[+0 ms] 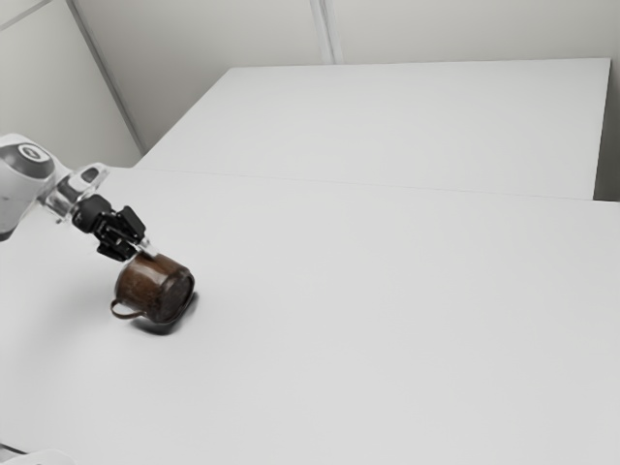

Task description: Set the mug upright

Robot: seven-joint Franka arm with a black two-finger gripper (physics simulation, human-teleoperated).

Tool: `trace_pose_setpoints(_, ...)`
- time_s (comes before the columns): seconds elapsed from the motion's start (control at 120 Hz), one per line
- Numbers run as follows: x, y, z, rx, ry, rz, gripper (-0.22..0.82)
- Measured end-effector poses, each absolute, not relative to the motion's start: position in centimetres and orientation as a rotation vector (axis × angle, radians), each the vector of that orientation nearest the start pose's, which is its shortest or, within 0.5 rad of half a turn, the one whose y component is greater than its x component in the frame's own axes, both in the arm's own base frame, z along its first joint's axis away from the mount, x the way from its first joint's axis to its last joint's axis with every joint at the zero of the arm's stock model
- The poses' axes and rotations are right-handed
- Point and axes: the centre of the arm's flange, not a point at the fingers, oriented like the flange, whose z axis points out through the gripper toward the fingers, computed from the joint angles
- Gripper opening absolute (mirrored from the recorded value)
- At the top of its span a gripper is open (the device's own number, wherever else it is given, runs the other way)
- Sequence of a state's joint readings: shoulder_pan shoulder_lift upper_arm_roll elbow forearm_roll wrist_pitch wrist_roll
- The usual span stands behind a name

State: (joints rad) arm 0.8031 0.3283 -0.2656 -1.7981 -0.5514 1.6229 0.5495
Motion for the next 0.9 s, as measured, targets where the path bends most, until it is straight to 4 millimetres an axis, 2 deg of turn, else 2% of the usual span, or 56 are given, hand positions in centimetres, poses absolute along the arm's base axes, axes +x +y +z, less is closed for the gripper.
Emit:
trace_pose_setpoints(0.2,52.6,24.6,35.5,2.332,0.171,-0.119,-0.08)
trace_pose_setpoints(0.533,53.1,23.3,37.2,2.348,0.155,-0.095,-0.16)
trace_pose_setpoints(0.642,53.1,19.4,40.1,2.468,0.077,-0.100,-0.17)
trace_pose_setpoints(0.758,53.1,15.7,41.3,2.609,-0.003,-0.096,-0.17)
trace_pose_setpoints(0.9,53.8,12.5,42.3,2.779,-0.116,-0.079,-0.17)
